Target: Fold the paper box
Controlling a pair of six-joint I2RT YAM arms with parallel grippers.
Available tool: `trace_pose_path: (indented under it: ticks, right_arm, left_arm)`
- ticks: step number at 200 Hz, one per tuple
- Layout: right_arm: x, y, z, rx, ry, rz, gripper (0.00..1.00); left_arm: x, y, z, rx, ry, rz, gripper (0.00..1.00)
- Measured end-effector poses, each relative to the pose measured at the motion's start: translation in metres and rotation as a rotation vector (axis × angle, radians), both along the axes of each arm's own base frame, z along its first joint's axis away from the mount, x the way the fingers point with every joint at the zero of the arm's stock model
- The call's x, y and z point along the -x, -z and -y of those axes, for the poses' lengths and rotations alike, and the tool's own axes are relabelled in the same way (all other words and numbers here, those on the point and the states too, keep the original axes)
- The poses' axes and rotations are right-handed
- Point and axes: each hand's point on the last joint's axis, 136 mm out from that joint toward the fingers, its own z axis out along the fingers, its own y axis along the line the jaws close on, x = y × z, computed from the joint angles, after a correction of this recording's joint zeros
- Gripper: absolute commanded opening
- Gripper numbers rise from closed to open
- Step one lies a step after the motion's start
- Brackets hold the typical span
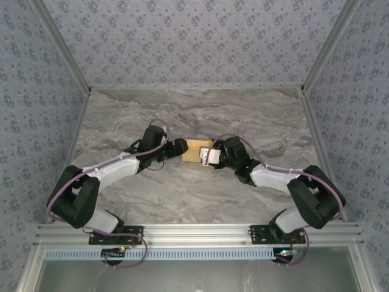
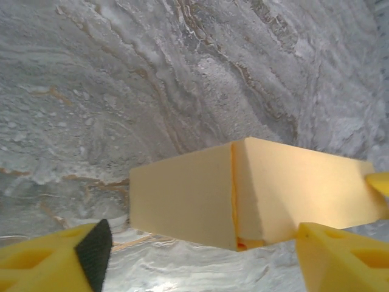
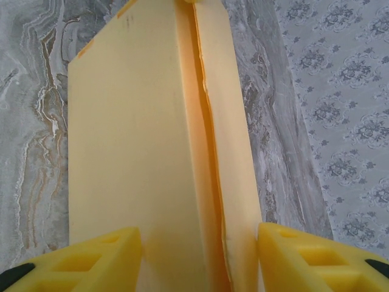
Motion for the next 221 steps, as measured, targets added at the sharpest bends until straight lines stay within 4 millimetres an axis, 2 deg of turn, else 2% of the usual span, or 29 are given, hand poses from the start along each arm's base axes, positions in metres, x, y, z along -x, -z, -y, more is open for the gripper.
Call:
trace_pose_path:
  ticks: [29, 78, 99, 122, 140, 161, 201, 221]
  right_arm:
    - [0.000, 0.001, 0.000, -0.008, 0.005, -0.009, 0.56]
    - [0.006, -0.001, -0.001, -0.052, -0.007, -0.056, 0.64]
    - [0.015, -0.021, 0.003, -0.122, -0.043, -0.083, 0.67]
    - [0.019, -0.061, 0.014, -0.234, -0.083, -0.065, 0.68]
    - [0.017, -0.072, 0.024, -0.266, -0.100, -0.073, 0.68]
    - [0.014, -0.058, 0.031, -0.258, -0.089, -0.129, 0.68]
    - [0.024, -0.002, 0.024, -0.181, -0.091, -0.299, 0.67]
    - [0.021, 0.001, 0.024, -0.171, -0.086, -0.292, 0.66]
  left_arm:
    - [0.002, 0.009, 0.001, 0.017, 0.011, 0.005, 0.71]
    - [-0.006, 0.010, 0.002, 0.042, 0.008, 0.037, 0.65]
    - [-0.012, 0.011, 0.002, 0.052, 0.004, 0.046, 0.65]
    - [-0.017, 0.011, 0.003, 0.058, 0.002, 0.056, 0.64]
    - [-0.018, 0.011, 0.003, 0.057, 0.002, 0.060, 0.65]
    - [-0.018, 0.011, 0.003, 0.055, 0.004, 0.062, 0.65]
    - [-0.018, 0.010, 0.003, 0.053, 0.006, 0.065, 0.65]
    - [-0.019, 0.009, 0.003, 0.050, 0.008, 0.067, 0.66]
